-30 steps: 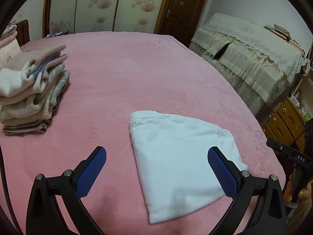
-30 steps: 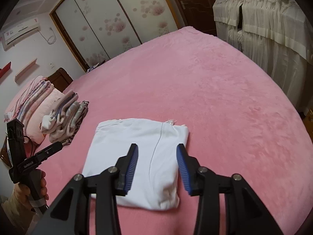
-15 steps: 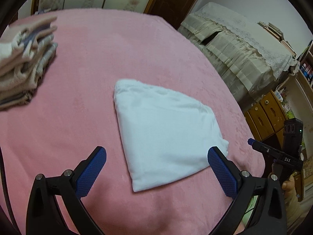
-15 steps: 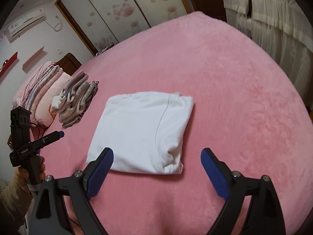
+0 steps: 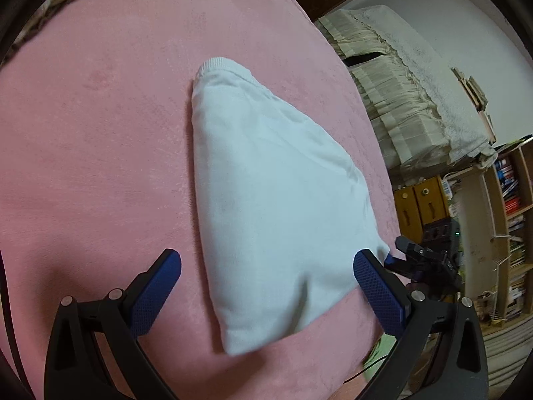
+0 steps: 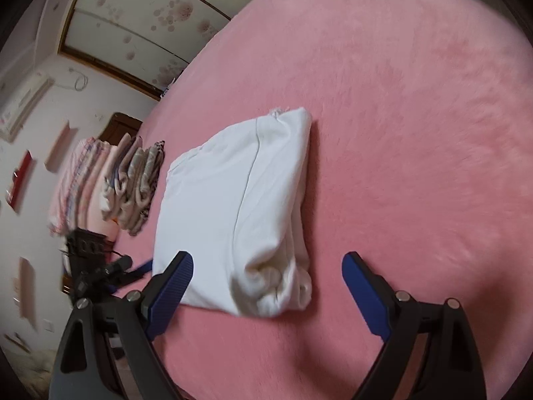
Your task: Fold small clothes
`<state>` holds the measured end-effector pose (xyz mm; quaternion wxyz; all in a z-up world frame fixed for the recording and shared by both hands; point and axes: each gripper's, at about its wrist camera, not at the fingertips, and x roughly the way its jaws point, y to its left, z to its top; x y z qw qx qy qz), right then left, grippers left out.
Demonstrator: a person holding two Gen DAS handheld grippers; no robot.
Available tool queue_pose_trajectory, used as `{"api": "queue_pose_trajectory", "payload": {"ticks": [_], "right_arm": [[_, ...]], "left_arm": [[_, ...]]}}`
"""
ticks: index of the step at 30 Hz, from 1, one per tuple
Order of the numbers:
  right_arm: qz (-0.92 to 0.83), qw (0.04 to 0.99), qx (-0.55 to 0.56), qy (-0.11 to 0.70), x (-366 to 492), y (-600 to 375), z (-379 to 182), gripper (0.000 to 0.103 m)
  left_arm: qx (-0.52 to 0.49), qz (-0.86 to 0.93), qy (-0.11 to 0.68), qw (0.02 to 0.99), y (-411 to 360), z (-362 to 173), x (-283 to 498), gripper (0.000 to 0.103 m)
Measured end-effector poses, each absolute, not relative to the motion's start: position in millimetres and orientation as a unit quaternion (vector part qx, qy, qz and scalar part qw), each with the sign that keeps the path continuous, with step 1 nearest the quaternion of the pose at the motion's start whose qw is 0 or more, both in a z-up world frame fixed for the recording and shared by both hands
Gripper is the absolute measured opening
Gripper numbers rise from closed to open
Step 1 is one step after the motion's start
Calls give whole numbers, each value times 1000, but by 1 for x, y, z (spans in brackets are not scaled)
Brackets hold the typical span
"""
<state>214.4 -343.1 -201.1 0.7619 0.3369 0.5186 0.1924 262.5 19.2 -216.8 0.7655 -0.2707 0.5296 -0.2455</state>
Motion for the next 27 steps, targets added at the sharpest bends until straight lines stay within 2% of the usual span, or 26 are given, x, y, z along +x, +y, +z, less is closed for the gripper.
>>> {"api": "queue_pose_trajectory", "payload": {"ticks": [5,8,9,10,12,15,16,20,23,27], "right_arm": [[216,741,369,518,235,-340,-222,86],[238,733,369,520,247,-334,-227,73],[247,729,366,524,252,-331,-229,65],[253,724,361,530,256,-327,-231,60],[261,721,348,538,262,-321,-235,55],[268,721,341,540,265,-315,-238,40],[270,721,341,539,265,-315,-238,34],[260,738,330,528,255,-312,-229,26],[253,760,315,509,245,-303,-209,22],[248,781,288,496,233,-289,-181,21]], "left_arm": [[-282,-264,535,751,9,-234,274,102],[-283,-277,534,747,1,-238,281,101],[-283,-279,535,745,0,-238,284,101],[-280,-281,536,745,-3,-240,286,101],[-278,-282,535,746,-4,-242,288,99],[-277,-273,531,753,-3,-242,289,83],[-273,-262,531,759,-3,-240,289,69],[-255,-240,520,779,-3,-230,282,42],[-230,-233,505,799,-10,-209,277,32],[-196,-233,495,814,-17,-181,267,28]]}}
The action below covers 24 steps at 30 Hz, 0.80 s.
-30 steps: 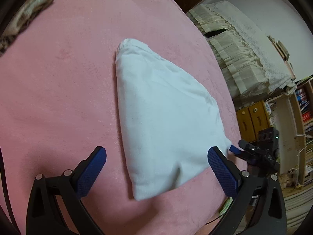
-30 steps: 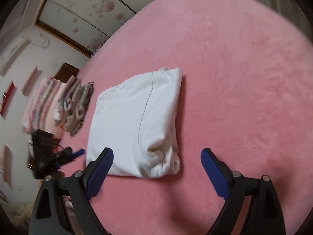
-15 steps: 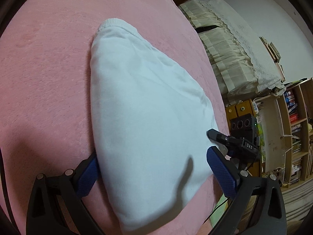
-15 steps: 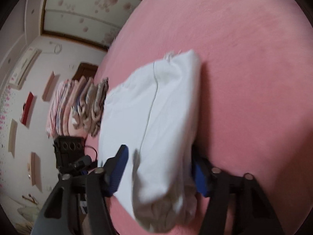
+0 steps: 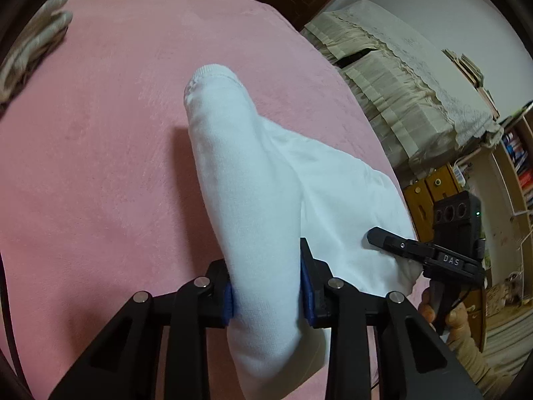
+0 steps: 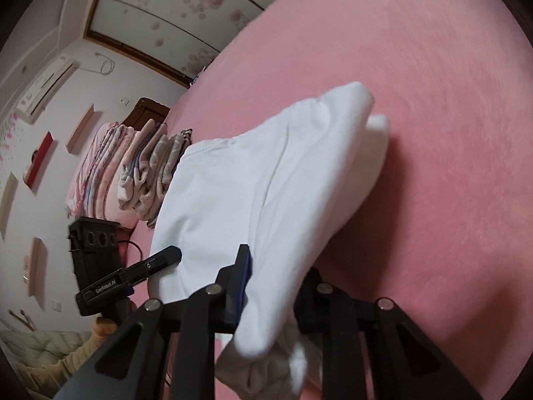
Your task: Fold small clothes
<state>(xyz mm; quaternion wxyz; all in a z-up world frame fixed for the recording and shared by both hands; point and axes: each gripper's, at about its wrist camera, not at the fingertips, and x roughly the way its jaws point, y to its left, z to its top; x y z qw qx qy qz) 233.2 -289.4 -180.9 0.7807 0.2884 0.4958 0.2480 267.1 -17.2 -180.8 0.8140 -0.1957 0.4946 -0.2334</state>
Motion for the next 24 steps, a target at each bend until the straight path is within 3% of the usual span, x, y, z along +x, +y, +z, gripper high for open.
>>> {"api": "queue_pose_trajectory", "payload": {"ticks": [14,24], "right_arm": [[325,776,265,471,193,-188,-86,20],[412,771,261,409,297,-20,23,20]], "left_arm": [[-188,-209,463,841,97,-65,194,27],[-110,-108,403,902,249,65,247,27]]}}
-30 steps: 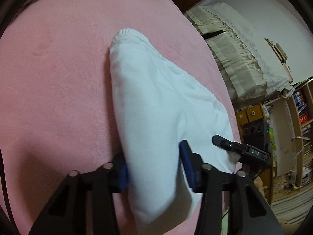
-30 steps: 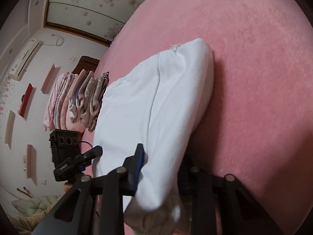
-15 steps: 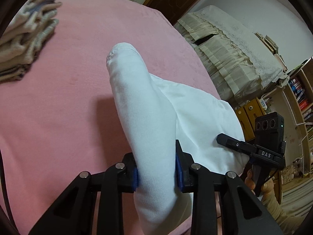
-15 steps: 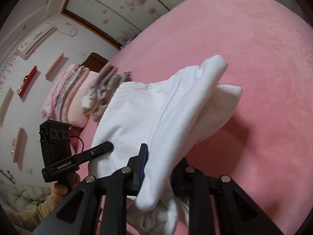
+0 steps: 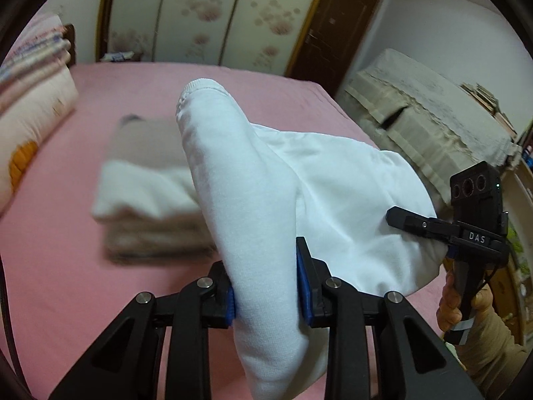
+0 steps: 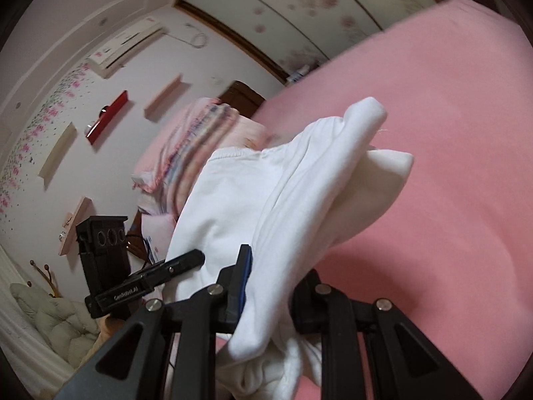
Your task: Fold small clothes
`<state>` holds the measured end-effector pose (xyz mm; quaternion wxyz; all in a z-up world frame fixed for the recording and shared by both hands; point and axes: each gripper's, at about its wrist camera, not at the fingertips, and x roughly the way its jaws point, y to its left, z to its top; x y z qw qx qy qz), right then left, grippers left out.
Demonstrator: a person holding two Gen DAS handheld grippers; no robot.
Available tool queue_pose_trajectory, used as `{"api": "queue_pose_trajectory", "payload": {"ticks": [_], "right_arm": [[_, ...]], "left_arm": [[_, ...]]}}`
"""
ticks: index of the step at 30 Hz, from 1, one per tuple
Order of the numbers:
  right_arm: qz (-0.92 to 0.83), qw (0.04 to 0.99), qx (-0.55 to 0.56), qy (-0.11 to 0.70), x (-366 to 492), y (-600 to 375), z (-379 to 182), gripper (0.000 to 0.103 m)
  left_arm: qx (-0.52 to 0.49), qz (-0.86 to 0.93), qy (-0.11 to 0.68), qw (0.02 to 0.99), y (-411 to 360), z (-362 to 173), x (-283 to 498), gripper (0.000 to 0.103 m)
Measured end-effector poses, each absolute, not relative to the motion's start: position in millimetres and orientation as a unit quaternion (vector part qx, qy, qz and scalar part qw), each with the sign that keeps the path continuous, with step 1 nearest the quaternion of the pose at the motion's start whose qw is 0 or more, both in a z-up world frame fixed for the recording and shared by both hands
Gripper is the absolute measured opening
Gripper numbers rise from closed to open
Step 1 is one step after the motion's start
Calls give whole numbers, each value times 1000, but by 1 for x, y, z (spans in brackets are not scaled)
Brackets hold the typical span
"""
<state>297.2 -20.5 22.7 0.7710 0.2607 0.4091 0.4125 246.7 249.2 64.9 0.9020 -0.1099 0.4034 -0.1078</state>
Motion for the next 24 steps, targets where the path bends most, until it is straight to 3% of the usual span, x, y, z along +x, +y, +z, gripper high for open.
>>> {"api": "queue_pose_trajectory", "payload": {"ticks": [8,15,18,19,20,21,22,24], "right_arm": [[417,781,268,380,408,111,34,20],[378,766,306,421,471,159,-43,20],[347,771,292,448,479,162,-84,21],[340,774,290,449,481,161,-92,23],[339,775,292,447,481,157,-98,23],[345,774,297,441,481,154,-101,24],[347,776,293,437,480,151,-101,26],[353,783,265,438,480,153,-95,30]], "left_arm": [[-82,-53,382,919,359,89,361,28],[-142,-13,407,902,414,-1,439,32],[-174,19,405,897,430,-51,453,49],[-194,26,386,901,435,-59,451,62],[-212,34,373,903,441,-65,450,83],[-225,43,365,902,448,-71,448,91],[-237,49,359,901,453,-78,446,98],[-240,45,347,906,456,-84,442,98]]}}
